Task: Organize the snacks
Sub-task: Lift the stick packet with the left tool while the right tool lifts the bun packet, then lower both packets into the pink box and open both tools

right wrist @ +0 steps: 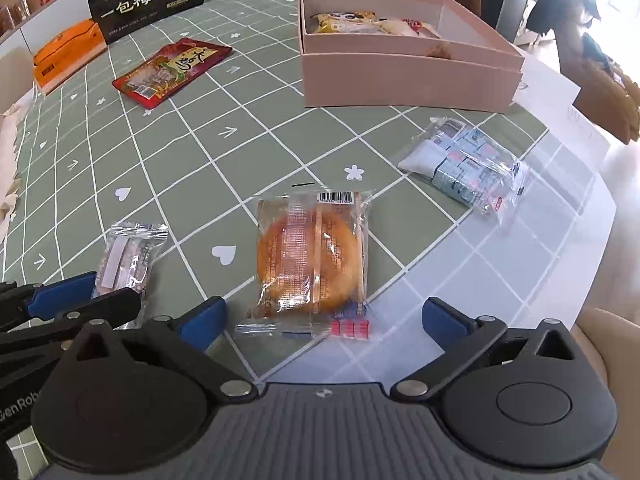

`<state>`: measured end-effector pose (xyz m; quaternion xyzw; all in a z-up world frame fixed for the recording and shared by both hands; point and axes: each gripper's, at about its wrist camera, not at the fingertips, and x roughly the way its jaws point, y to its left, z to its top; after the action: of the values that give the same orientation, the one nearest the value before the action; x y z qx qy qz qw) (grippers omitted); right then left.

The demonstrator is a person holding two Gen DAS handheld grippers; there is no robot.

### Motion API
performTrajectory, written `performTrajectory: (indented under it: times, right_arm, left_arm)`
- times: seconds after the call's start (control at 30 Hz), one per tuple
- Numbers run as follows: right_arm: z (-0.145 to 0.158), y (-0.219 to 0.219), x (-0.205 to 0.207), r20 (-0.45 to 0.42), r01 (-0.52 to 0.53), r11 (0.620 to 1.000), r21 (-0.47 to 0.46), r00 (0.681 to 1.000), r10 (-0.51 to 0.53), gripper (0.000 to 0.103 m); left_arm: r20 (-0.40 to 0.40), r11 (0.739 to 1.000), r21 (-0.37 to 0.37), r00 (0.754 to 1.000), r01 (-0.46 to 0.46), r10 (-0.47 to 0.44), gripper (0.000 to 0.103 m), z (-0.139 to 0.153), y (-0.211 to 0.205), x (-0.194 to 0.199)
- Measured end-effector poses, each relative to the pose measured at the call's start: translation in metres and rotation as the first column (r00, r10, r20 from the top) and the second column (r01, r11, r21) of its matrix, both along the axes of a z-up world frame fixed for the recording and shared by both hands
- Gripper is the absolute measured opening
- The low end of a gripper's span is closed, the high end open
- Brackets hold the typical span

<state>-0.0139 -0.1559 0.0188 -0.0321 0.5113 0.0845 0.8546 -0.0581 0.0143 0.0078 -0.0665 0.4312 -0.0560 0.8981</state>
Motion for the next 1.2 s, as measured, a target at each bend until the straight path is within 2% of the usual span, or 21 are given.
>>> performTrajectory:
  times: [0.1, 0.17, 0.33, 0.43, 0.47, 0.5, 0.7, 0.87, 1.03, 1.13, 1.2]
  right_arm:
    - [0.002, 0.000, 0.010, -0.033, -0.045, 0.999, 0.001, 0.998, 0.045, 0.101]
    - [0.003, -0.001, 0.015, -0.009, -0.025, 1.000, -0.007, 1.000, 0.024, 0.098]
    - [0.004, 0.004, 0.030, -0.013, -0.014, 1.000, -0.001, 1.000, 0.014, 0.095]
    - [0.010, 0.010, 0.028, -0.014, -0.057, 0.998, -0.004, 0.998, 0.057, 0.075]
    - [0.013, 0.011, 0.026, -0.014, -0.070, 0.998, -0.007, 0.997, 0.070, 0.060]
    - [0.016, 0.012, 0.024, -0.015, -0.077, 0.997, -0.012, 0.997, 0.076, 0.055]
    - [0.019, -0.006, 0.016, -0.049, -0.045, 0.998, 0.033, 0.998, 0.047, 0.055]
    - [0.028, -0.026, 0.007, -0.003, -0.069, 0.998, 0.015, 0.998, 0.069, 0.054]
    - [0.042, -0.055, 0.013, 0.026, -0.045, 0.995, 0.092, 0.999, 0.042, 0.054]
    - [0.066, -0.068, 0.026, 0.091, -0.052, 0.992, 0.112, 0.995, 0.042, 0.054]
    - [0.097, -0.080, 0.042, 0.165, -0.060, 0.989, 0.138, 0.986, 0.037, 0.054]
  left_arm:
    - [0.013, 1.000, 0.026, 1.000, 0.015, -0.015, 0.038, -0.001, -0.004, -0.003]
    - [0.024, 0.999, 0.040, 0.999, 0.024, -0.025, 0.039, -0.001, -0.007, -0.005]
    - [0.040, 0.997, 0.071, 0.998, 0.040, -0.043, 0.042, -0.002, -0.012, -0.008]
    - [0.038, 0.997, 0.073, 0.998, 0.040, -0.043, 0.042, -0.002, -0.013, -0.008]
    - [0.037, 0.997, 0.070, 0.998, 0.039, -0.041, 0.043, -0.002, -0.013, -0.007]
    - [0.034, 0.997, 0.067, 0.999, 0.037, -0.040, 0.043, -0.002, -0.012, -0.007]
    - [-0.004, 0.998, 0.055, 1.000, 0.029, -0.029, 0.043, 0.001, -0.012, 0.003]
    - [0.013, 0.997, 0.072, 1.000, 0.023, -0.024, 0.038, 0.000, -0.017, 0.005]
    - [0.021, 1.000, -0.012, 1.000, -0.011, 0.011, 0.032, 0.004, -0.015, 0.013]
    - [0.047, 0.998, -0.059, 0.999, -0.012, 0.015, 0.032, 0.024, -0.013, 0.034]
    - [0.100, 0.996, -0.083, 0.995, 0.014, -0.006, 0.032, 0.057, -0.014, 0.059]
